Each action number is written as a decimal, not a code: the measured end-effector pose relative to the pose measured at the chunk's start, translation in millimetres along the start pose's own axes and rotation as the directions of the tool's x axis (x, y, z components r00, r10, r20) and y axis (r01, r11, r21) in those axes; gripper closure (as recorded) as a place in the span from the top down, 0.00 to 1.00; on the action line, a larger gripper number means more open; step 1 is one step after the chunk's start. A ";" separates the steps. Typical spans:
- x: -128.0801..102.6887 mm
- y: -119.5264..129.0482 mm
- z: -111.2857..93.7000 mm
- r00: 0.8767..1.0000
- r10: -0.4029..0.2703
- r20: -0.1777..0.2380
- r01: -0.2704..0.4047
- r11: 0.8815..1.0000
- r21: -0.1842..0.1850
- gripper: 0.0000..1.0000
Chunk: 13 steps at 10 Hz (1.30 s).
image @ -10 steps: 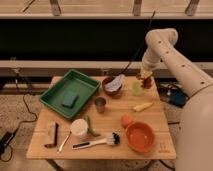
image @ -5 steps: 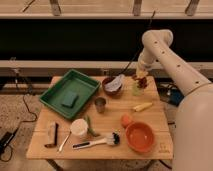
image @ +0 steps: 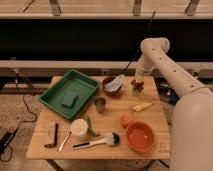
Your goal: Place grapes in plastic cup
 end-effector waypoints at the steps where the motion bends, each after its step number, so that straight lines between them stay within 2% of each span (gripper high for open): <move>1: -0.6 -0.6 3.4 1.000 0.001 0.002 -0.001 1.000 0.000 0.02; 7: -9.3 -10.2 -5.8 1.000 0.015 0.008 -0.015 0.999 0.045 0.57; 8: -13.8 -12.8 -8.5 1.000 0.009 0.008 -0.009 0.998 0.056 0.72; 10: -16.3 -14.3 -9.9 1.000 0.003 0.010 -0.004 0.998 0.068 0.80; 13: -14.9 -15.1 -11.2 1.000 0.001 0.013 -0.003 0.996 0.090 0.80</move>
